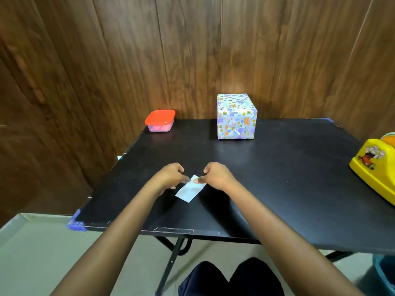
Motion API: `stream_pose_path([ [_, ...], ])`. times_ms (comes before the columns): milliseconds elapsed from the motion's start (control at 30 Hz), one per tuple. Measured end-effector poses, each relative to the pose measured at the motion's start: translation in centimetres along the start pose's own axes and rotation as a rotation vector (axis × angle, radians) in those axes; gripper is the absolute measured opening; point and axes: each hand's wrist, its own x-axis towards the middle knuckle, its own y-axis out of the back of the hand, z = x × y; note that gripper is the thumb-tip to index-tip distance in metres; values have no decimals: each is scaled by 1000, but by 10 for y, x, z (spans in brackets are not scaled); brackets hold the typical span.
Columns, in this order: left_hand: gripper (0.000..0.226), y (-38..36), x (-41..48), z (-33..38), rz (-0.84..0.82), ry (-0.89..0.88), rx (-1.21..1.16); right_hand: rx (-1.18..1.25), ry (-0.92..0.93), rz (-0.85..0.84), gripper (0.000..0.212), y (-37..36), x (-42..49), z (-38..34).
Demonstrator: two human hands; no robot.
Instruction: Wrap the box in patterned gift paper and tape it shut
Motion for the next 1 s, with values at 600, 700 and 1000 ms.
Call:
stream_pose_path([
  [600, 19, -6, 31, 28, -25, -68, -608, 768, -41, -17, 20, 38, 32, -2],
  [700, 21, -9, 50, 46, -48, -29, -725, 865, 13, 68, 23, 50, 45, 8],
  [1000, 18, -2, 72, 104, -194, 103, -854, 855, -2, 168, 28, 96, 49, 17],
])
